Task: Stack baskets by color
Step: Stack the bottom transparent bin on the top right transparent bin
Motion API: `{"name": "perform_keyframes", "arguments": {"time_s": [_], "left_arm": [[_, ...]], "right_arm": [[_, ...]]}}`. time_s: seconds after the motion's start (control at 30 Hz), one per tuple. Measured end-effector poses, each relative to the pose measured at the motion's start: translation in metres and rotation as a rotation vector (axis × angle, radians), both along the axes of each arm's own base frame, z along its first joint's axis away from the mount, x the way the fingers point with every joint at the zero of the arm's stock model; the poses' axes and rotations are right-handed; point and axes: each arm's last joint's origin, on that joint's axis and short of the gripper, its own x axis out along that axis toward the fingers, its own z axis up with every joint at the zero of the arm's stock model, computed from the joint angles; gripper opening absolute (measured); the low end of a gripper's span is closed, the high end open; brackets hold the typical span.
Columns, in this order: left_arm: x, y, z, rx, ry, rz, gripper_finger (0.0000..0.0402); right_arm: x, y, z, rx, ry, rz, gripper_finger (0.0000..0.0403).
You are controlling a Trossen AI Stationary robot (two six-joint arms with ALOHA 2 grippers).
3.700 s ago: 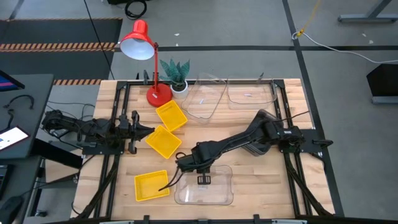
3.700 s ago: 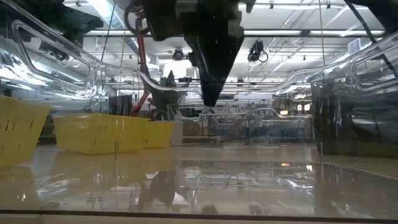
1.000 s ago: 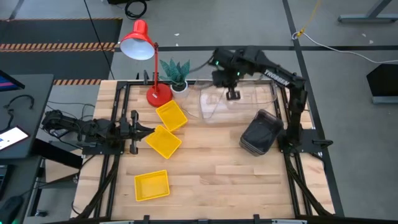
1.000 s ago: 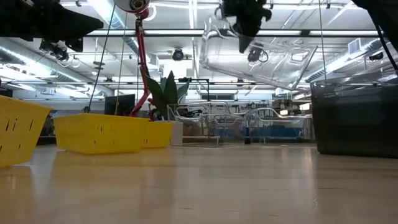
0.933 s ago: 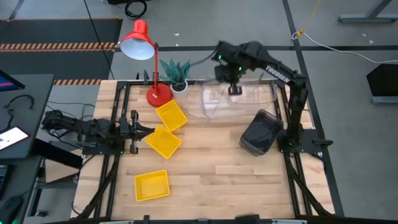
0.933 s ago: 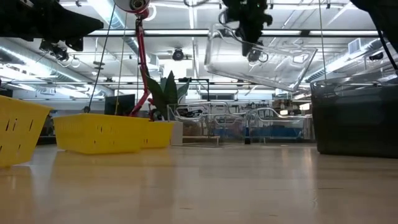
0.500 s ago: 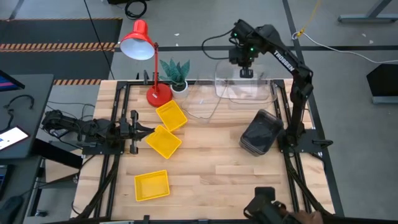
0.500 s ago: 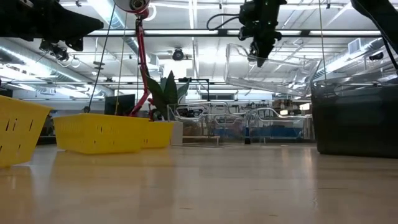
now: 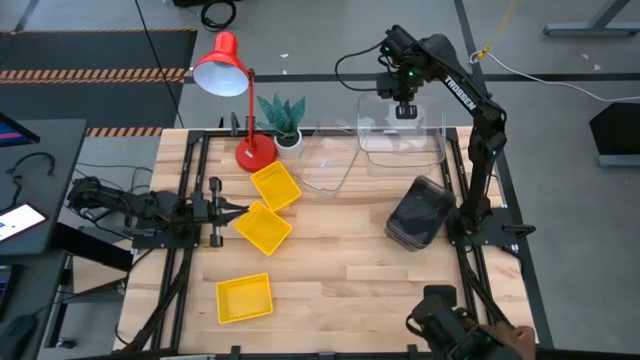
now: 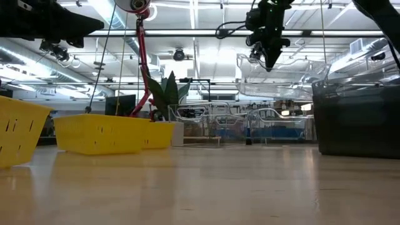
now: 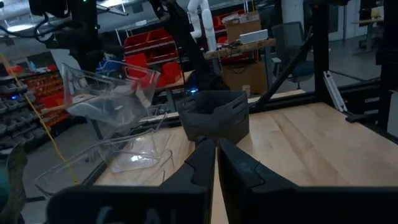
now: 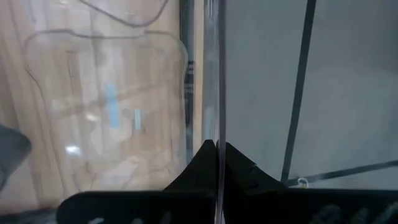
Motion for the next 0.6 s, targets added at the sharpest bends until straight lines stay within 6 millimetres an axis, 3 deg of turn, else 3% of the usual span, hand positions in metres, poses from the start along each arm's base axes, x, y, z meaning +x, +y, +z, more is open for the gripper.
{"name": "perform_keyframes", "arguments": {"time_s": [0.6], "left_arm": [[0.000, 0.000, 0.000, 0.057, 0.005, 0.004, 0.0024]], "right_arm": [[-0.030, -0.040, -0.054, 0.084, 0.107, 0.014, 0.0002]]}}
